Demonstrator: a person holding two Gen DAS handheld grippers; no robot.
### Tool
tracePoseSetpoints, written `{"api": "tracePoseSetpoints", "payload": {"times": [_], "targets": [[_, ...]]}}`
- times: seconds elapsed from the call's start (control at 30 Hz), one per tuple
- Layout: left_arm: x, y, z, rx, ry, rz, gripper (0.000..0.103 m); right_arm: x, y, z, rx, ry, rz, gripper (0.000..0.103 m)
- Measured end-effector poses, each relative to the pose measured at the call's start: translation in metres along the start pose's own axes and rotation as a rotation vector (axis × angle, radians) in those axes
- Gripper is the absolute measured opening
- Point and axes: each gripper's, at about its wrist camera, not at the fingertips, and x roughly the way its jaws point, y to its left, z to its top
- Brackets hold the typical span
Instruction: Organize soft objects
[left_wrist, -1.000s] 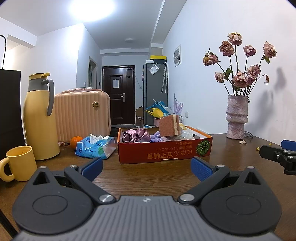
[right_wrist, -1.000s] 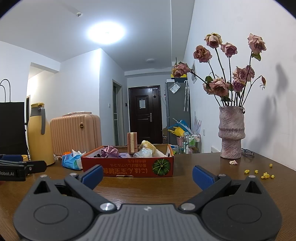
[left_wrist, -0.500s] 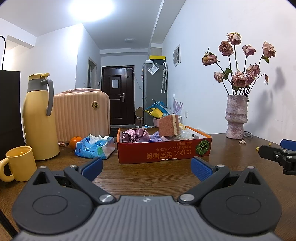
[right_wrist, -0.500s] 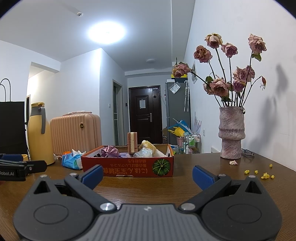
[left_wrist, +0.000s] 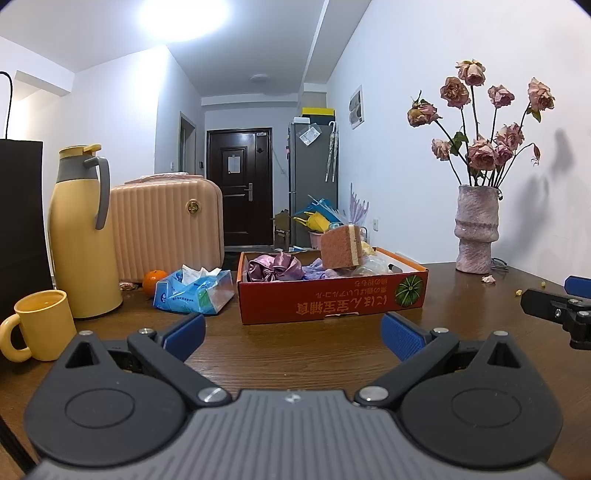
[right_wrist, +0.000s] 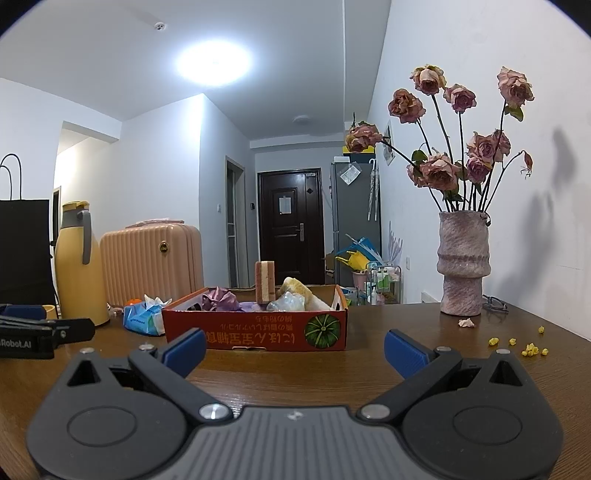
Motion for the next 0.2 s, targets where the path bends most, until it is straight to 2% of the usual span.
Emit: {"api": "tracePoseSetpoints", "payload": {"times": [0.2], "targets": [[0.0027, 0.0011, -0.0003, -0.003, 0.008, -0.004, 0.103, 0.0026, 0.0008, -0.0009, -0.006, 0.01, -0.002, 0.103]]}}
